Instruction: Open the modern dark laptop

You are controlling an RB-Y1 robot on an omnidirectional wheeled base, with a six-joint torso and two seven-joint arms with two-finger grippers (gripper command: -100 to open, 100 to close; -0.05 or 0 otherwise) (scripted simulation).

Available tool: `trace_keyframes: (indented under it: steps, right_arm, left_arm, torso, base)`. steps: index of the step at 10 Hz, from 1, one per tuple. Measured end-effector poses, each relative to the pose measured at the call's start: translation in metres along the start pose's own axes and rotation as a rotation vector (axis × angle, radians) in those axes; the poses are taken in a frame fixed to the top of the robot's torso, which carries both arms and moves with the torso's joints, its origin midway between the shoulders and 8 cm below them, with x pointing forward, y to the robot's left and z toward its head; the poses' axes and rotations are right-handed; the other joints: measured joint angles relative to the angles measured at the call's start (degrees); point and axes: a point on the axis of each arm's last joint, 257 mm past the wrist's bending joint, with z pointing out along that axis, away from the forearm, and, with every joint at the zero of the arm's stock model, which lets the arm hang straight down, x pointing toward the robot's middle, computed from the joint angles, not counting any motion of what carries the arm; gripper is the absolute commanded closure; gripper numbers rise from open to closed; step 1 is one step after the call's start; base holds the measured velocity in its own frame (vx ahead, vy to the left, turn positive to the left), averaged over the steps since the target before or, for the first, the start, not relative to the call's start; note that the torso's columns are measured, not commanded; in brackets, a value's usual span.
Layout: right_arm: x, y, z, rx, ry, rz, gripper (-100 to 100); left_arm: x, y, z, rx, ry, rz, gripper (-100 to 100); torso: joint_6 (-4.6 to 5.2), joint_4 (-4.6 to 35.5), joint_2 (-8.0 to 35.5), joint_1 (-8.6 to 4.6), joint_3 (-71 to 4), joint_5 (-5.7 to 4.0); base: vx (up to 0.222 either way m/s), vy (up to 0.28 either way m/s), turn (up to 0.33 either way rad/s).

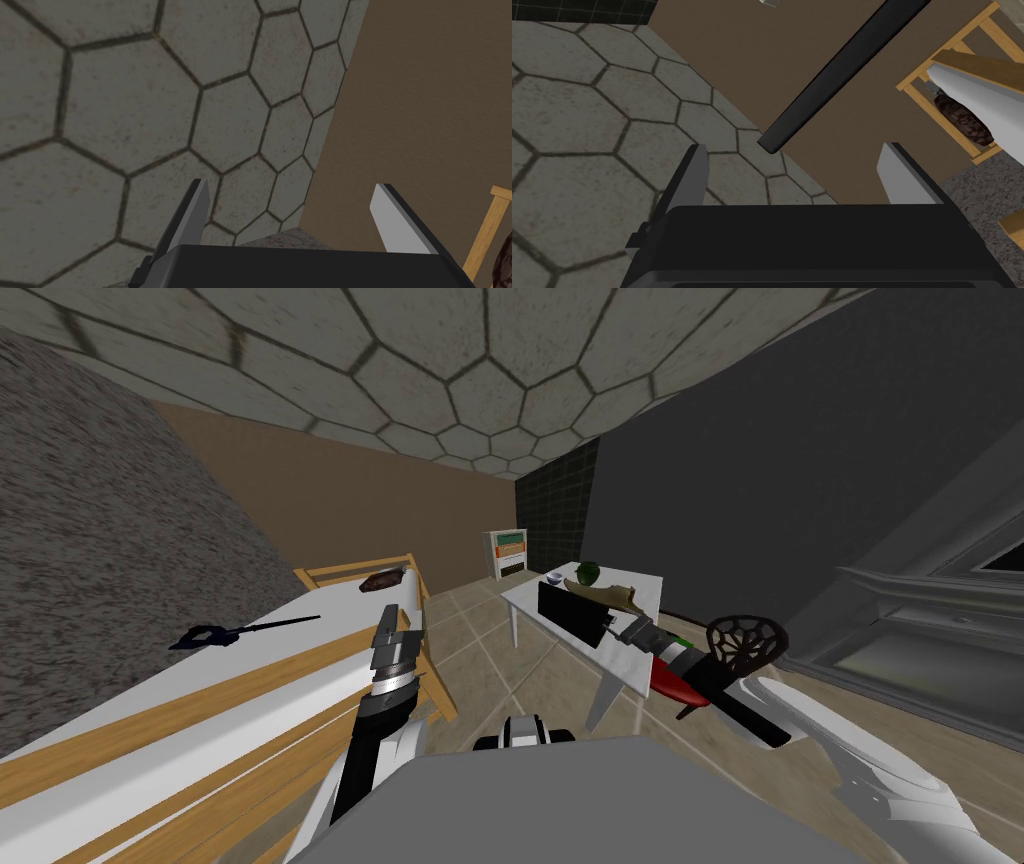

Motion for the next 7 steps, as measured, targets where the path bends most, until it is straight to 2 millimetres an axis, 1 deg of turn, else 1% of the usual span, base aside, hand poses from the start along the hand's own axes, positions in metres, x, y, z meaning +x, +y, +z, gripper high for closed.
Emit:
trace_keyframes:
  steps: [2,3,4,5,6,7]
  right_arm:
    - [0.016,-0.006,-0.001,-0.009,0.038,-0.082,-100]
    - [0.017,-0.007,-0.001,-0.010,0.040,-0.088,-100]
    - [0.016,-0.007,-0.001,-0.010,0.039,-0.088,100]
    - [0.016,-0.008,-0.001,-0.008,0.039,-0.089,100]
    - [0.017,-0.013,-0.001,-0.006,0.044,-0.074,100]
    - [0.020,-0.013,-0.002,-0.017,0.051,-0.041,100]
  left_arm:
    - [0.000,0.000,0.000,0.000,0.000,0.000,0]
    - [0.000,0.000,0.000,0.000,0.000,0.000,0]
    - [0.000,0.000,0.000,0.000,0.000,0.000,0]
    - [0.000,0.000,0.000,0.000,0.000,0.000,0]
    - [0.000,0.000,0.000,0.000,0.000,0.000,0]
    - [0.000,0.000,0.000,0.000,0.000,0.000,0]
  torso:
    - [0.00,0.0,0.0,0.12,0.0,0.03]
    - [0.02,0.0,0.1,-0.02,0.0,0.00]
    - [0.01,0.0,0.1,-0.09,0.1,-0.03]
    - [-0.01,0.0,0.1,-0.03,0.1,-0.05]
    - [-0.11,-0.1,0.0,0.05,0.0,-0.12]
    - [-0.07,-0.2,-0.2,-0.06,-0.1,-0.10]
  base:
    - [0.047,0.064,0.049]
    - [0.007,0.008,-0.002]
    - [0.005,0.002,-0.001]
    - [0.015,-0.025,0.037]
    - [-0.004,-0.026,0.085]
    - [-0.010,-0.017,0.049]
